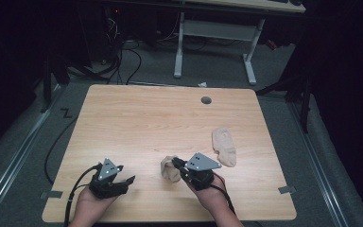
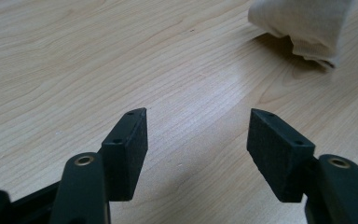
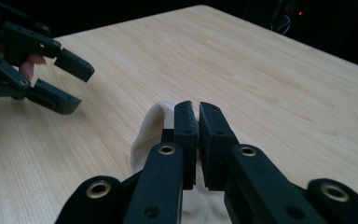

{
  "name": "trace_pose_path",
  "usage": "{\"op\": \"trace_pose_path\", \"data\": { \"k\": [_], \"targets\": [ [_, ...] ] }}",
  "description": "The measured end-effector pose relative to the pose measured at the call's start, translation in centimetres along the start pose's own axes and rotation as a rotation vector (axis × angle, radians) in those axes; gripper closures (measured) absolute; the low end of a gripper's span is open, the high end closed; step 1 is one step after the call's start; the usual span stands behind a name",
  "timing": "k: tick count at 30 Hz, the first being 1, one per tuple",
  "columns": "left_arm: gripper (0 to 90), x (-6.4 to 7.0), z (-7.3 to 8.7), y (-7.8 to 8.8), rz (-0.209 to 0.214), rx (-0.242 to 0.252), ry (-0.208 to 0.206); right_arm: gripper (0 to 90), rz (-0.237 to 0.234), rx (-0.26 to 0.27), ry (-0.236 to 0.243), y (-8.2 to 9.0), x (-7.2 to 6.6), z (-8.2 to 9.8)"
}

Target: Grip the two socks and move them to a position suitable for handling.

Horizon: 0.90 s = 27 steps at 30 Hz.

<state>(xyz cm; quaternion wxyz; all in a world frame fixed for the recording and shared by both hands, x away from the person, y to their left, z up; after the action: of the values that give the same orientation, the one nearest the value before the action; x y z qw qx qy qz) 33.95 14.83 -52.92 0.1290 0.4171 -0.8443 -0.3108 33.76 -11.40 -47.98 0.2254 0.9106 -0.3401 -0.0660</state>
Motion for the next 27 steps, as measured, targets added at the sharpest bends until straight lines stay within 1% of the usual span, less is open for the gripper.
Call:
{"op": "trace_pose_path", "data": {
  "k": [2,8,10,12,15,18,21,22,25,27],
  "targets": [
    [38.7,0.0,0.0,0.0,-0.002,0.001,0.0,86.3,0.009,0.013,0.007,0.3,0.0,-0.2],
    [38.6,0.1,0.0,0.0,0.003,0.001,-0.001,86.3,0.017,0.058,-0.002,1.1,0.0,-0.9],
    [38.6,0.3,-0.1,-0.1,0.01,0.004,-0.003,86.4,0.015,0.075,-0.001,1.4,-0.1,-1.2],
    [38.7,0.7,-0.1,-0.1,0.018,0.009,-0.013,86.4,0.014,0.088,0.002,1.6,-0.2,-1.5],
    [39.1,1.1,-0.2,-0.2,0.018,0.011,-0.032,86.2,0.012,0.079,0.005,1.5,-0.3,-1.4],
    [39.2,1.3,-0.2,-0.2,0.017,0.005,-0.044,86.2,0.007,0.047,-0.002,0.8,-0.2,-0.8],
    [39.6,1.2,-0.2,-0.2,0.019,0.009,-0.04,86.2,-0.014,0.018,-0.016,0.1,-0.2,-0.1],
    [39.9,1.2,-0.2,-0.2,0.021,0.013,-0.039,86.1,-0.021,0.012,-0.02,-0.1,-0.3,-0.1],
    [40.2,1.9,-0.7,0.2,0.053,0.045,-0.041,86.0,-0.049,0.014,-0.008,-0.4,-1.0,-0.3],
    [40.2,2.6,-0.9,0.3,0.061,0.061,-0.075,85.8,-0.071,0.012,0.005,-0.8,-1.6,-0.3]
  ]
}}
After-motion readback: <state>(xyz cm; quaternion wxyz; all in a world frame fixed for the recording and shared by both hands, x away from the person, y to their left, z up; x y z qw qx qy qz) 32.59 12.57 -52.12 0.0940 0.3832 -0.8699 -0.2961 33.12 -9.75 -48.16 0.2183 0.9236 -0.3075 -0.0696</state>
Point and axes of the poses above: each handheld gripper's, and its own axes: y roughly backward along the jaws, z roughly out of its underside, x roughly to its right, the point moved 4 cm from there along -y, roughly forward along the jaws, and after that the axes turned 5 degrees about -z, right-handed, at the moved point
